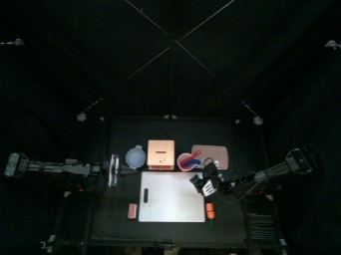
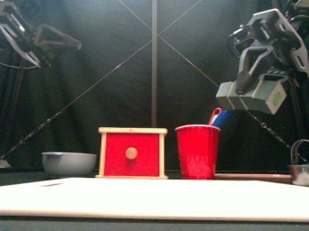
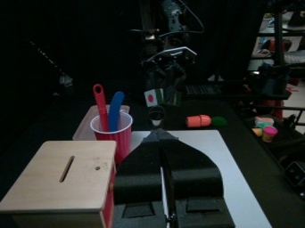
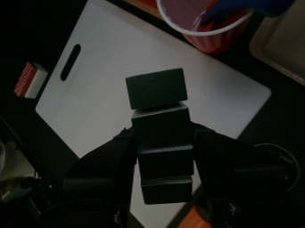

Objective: Place sushi on board then cut the sushi with the knife then place the pieces on the plate
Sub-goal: Place the sushi on the board

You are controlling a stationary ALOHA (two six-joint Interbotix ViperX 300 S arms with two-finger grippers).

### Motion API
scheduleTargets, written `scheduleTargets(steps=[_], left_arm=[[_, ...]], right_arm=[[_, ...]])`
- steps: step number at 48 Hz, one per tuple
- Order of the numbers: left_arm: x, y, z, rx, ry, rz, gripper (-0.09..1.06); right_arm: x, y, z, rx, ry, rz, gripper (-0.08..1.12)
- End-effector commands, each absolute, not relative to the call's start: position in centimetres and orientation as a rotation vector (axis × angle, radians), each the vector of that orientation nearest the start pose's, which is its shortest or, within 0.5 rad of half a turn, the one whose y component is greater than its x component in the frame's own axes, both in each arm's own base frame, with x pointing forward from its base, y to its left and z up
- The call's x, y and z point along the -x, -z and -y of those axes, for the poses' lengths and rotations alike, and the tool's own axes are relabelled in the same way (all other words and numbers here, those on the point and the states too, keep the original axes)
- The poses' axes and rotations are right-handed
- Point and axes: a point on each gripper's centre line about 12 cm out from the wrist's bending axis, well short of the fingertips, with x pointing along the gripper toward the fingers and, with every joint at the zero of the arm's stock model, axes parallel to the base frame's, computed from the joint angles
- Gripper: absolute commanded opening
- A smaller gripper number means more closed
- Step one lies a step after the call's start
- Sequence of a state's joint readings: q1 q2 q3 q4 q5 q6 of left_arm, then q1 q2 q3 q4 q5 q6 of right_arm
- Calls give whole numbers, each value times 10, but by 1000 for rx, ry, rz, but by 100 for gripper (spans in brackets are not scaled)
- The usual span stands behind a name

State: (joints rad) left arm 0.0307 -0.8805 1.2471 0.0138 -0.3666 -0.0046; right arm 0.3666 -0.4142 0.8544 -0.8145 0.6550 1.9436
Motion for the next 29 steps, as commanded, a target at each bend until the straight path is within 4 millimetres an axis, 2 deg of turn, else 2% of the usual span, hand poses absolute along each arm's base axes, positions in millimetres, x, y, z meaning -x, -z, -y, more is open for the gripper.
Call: scheduleTargets(steps=[1,17,29], left_arm=[[-207,-262,-6,0,-31,17,-3],[-206,-261,-8,10,-39,14,-3],[-206,-260,-8,8,-42,11,-3]], right_arm=[[-290,-222,-61,-848,576,-620,52],[-344,-204,-85,-1023,720,-609,52],[-366,-192,-94,-1145,824,-629,52]])
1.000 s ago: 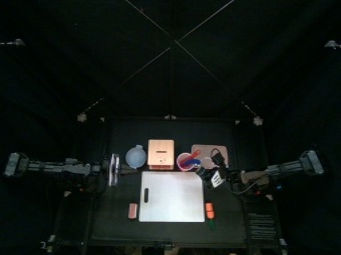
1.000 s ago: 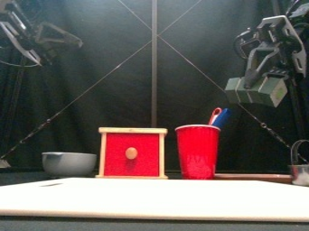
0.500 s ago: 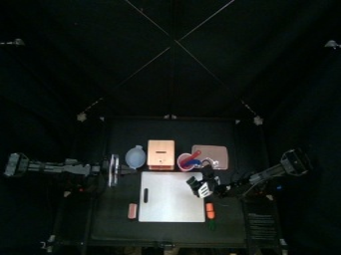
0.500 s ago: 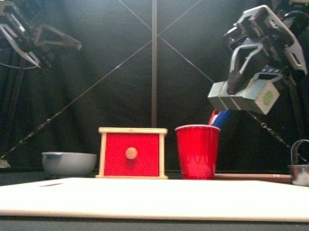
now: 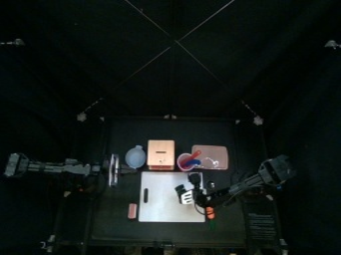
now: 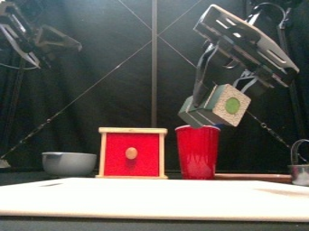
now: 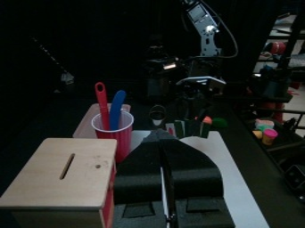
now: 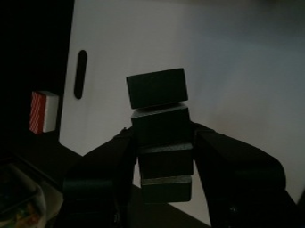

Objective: Place sushi on board then cut the sushi with the knife then place the pieces on the plate
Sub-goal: Place the sushi on the board

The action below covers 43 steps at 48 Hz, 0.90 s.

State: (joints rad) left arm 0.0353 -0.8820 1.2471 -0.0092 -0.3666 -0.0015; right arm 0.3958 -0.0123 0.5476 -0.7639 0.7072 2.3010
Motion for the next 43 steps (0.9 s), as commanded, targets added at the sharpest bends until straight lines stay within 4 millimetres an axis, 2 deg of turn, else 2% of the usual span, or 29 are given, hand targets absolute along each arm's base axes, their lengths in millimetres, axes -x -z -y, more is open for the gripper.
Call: scheduleTargets(steps=[1,21,29,34,43], left_arm=[[-206,-260,-8,7,-42,9,-3],[-205,-254,-13,-1,-65,-11,-3],[-205,-254,-15,-9,-72,-11,-3],[-204,-254,-16,-10,-79,-13,-3],[-204,-254,-16,-27,-72,-15,-3]], right_arm=[[-368,-190,-93,-1153,841,-635,52],[-404,-160,-80,-1238,1044,-659,52],[-419,-156,-76,-1254,1072,-654,52],[-423,-152,-73,-1245,1093,-656,52],[-416,-143,-72,-1233,1156,-677,52]])
